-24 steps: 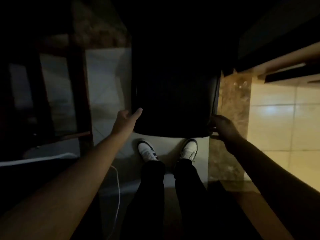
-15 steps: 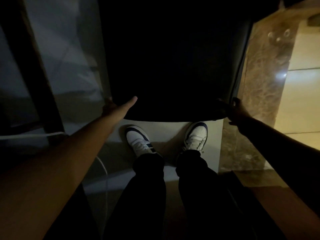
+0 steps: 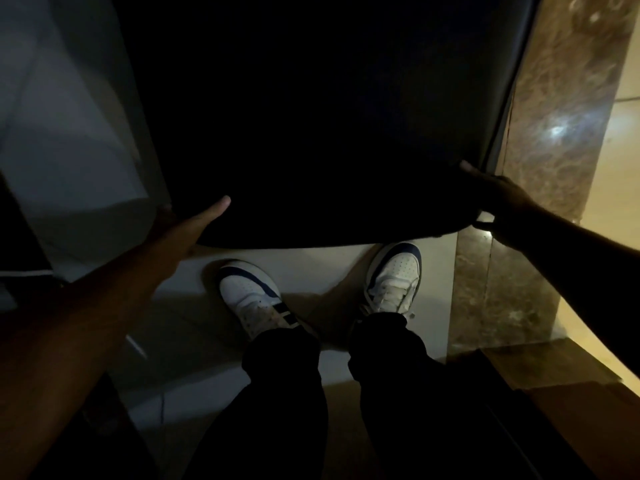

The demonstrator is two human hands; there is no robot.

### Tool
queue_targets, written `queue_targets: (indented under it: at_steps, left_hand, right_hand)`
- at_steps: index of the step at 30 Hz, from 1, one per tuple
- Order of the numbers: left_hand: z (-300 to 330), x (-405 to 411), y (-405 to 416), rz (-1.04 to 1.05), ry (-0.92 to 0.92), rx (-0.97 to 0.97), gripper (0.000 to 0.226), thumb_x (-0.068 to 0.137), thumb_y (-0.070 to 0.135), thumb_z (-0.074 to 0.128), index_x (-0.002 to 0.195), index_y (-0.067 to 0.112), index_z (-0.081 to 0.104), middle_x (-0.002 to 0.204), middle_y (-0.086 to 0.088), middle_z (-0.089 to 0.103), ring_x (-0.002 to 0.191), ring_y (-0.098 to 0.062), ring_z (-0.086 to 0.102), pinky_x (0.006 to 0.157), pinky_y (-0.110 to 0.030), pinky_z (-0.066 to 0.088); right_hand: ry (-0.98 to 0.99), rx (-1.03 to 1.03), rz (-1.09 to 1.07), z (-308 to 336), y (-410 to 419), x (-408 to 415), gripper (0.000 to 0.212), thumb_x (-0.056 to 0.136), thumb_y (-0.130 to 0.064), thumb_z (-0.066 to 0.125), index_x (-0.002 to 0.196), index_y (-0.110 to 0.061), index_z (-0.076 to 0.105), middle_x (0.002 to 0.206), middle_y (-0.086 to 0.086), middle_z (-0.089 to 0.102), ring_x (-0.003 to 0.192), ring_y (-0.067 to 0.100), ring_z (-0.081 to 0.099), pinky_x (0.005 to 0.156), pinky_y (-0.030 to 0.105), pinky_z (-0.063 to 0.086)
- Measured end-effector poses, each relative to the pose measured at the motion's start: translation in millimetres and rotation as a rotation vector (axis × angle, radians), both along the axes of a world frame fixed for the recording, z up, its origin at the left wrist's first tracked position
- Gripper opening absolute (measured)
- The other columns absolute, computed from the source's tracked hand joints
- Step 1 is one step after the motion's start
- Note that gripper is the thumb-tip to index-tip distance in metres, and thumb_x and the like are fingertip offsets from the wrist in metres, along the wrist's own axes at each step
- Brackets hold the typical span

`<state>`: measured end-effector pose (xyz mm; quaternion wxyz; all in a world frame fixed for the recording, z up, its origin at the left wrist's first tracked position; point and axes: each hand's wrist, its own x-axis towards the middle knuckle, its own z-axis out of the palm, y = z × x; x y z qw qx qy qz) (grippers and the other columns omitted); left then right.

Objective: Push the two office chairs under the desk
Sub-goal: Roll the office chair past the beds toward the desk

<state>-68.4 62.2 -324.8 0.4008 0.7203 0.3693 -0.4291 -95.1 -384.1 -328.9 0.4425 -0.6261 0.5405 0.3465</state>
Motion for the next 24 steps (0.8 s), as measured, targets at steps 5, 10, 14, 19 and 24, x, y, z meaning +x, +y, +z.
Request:
queue_targets:
  at_steps: [5, 10, 14, 19, 24]
  left_hand:
    - [18.0, 8.9, 15.9, -0.056, 0.048, 0.028, 0.068, 0.057, 0.067, 0.079, 0.114, 0.033, 0.062, 0.111, 0.01, 0.066, 0.089, -0.003, 0.061, 0.073, -0.027, 0.049]
    - [81.2, 15.9, 17.6, -0.131, 0.006, 0.138, 0.105, 0.044, 0.09, 0.066, 0.129, 0.03, 0.058, 0.122, 0.002, 0.067, 0.111, -0.023, 0.062, 0.094, -0.042, 0.051]
    - [155.0, 31.1, 17.0, -0.189, 0.056, 0.191, 0.129, 0.041, 0.098, 0.054, 0.143, 0.022, 0.043, 0.139, -0.011, 0.054, 0.123, -0.037, 0.052, 0.104, -0.052, 0.043]
    - [257.1, 63.3, 9.5, -0.252, 0.016, 0.266, 0.124, 0.055, 0.094, 0.046, 0.148, 0.013, 0.033, 0.149, -0.018, 0.042, 0.13, -0.041, 0.044, 0.105, -0.048, 0.039]
    - [364.7, 94.7, 22.3, -0.224, -0.12, 0.277, 0.118, 0.056, 0.095, 0.045, 0.134, 0.007, 0.049, 0.133, -0.021, 0.056, 0.116, -0.042, 0.055, 0.097, -0.051, 0.048]
  right_hand:
    - [0.031, -0.038, -0.017, 29.7, -1.9, 7.8, 0.078, 0.046, -0.073, 0.079, 0.104, -0.024, 0.059, 0.106, -0.004, 0.061, 0.116, 0.025, 0.051, 0.1, 0.051, 0.039]
    - [-0.009, -0.088, -0.042, 93.9, 2.0, 17.6, 0.091, 0.056, -0.07, 0.077, 0.124, -0.013, 0.053, 0.109, 0.001, 0.061, 0.094, 0.02, 0.056, 0.078, 0.035, 0.043]
    - [-0.041, -0.092, -0.038, 166.4, 8.7, 32.1, 0.087, 0.057, -0.071, 0.076, 0.12, -0.015, 0.055, 0.108, 0.003, 0.061, 0.079, 0.013, 0.056, 0.058, 0.028, 0.042]
    - [-0.092, -0.228, 0.049, 268.0, 17.1, 60.1, 0.097, 0.055, -0.08, 0.069, 0.122, -0.01, 0.058, 0.11, 0.007, 0.063, 0.088, 0.023, 0.062, 0.073, 0.035, 0.054]
    - [-0.15, -0.317, 0.211, 373.4, 23.0, 92.9, 0.09, 0.072, -0.078, 0.056, 0.121, -0.003, 0.058, 0.114, 0.017, 0.064, 0.094, 0.033, 0.061, 0.074, 0.037, 0.049]
